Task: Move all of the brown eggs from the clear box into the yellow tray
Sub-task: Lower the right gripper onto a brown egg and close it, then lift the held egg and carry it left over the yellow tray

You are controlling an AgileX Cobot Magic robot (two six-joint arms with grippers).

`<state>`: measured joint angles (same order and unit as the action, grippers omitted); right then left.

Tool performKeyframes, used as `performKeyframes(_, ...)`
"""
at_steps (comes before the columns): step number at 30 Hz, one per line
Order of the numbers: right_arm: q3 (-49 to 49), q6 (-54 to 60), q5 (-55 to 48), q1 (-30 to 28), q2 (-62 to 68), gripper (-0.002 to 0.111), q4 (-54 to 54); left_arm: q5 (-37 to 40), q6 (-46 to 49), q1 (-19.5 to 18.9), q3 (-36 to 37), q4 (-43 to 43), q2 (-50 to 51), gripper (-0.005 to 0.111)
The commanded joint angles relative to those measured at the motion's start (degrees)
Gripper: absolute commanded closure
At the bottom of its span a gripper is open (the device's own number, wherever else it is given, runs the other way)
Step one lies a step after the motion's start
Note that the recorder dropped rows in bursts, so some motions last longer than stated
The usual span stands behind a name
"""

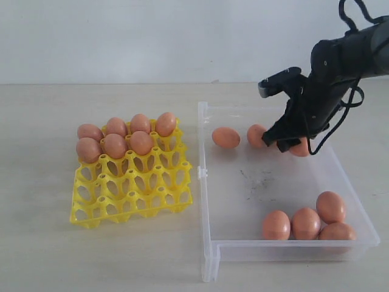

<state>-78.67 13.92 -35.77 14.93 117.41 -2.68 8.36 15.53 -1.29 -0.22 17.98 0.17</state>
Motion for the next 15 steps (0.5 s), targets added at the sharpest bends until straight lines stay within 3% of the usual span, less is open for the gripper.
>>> performKeyframes(1, 2.6, 2.4, 6.5, -0.2, -6.1, 0.109, 5.5, -0.8, 0.0, -0.1, 0.2, 0.3, -0.2, 0.103)
performKeyframes(8, 15.8, 10.7, 31.0, 1.7, -15.3, 0.109, 19.6, -0.8, 0.0, -0.1, 0.2, 0.3, -0.2, 0.103)
performKeyframes(15, 25.4, 7.0, 52.6, 6.8, -16.1, 0.109, 20.0, -0.8, 0.0, -0.1, 0.2, 0.3, -0.2, 0.103)
